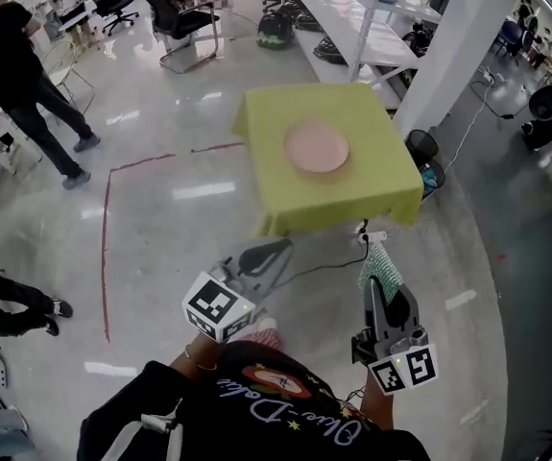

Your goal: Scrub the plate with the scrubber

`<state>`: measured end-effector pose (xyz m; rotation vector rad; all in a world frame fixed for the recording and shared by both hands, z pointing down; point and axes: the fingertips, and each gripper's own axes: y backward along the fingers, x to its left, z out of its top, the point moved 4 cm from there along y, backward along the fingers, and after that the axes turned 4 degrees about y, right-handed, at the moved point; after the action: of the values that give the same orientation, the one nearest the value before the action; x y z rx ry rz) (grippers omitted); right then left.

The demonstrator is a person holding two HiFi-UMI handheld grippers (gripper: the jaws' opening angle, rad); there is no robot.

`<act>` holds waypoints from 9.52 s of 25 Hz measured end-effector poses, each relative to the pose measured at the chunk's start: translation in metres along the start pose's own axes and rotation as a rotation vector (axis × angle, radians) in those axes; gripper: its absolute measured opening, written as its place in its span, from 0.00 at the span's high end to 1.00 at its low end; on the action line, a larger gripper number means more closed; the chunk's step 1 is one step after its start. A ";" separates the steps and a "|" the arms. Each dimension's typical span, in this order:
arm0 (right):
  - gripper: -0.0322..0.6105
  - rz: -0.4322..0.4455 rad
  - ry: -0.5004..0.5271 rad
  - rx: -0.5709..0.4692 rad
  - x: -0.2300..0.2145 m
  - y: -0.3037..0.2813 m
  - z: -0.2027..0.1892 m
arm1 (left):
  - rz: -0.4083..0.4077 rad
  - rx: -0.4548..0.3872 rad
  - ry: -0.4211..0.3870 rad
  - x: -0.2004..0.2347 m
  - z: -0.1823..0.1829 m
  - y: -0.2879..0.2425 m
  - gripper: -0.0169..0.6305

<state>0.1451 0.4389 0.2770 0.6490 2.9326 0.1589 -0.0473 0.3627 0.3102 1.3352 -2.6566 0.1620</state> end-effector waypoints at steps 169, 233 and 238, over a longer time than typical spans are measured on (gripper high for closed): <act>0.85 0.861 0.831 1.081 -0.259 -0.527 -0.387 | 0.226 0.704 0.497 0.454 -0.218 -0.339 0.86; 0.85 0.761 0.766 1.156 -0.278 -0.515 -0.381 | 0.257 0.709 0.473 0.453 -0.219 -0.338 0.86; 0.85 0.792 0.743 1.167 -0.268 -0.492 -0.380 | 0.262 0.703 0.474 0.453 -0.218 -0.341 0.86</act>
<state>0.1251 -0.1469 0.6157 2.2434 2.8516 -1.6463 -0.0181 -0.1584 0.6202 0.8953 -2.4045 1.3580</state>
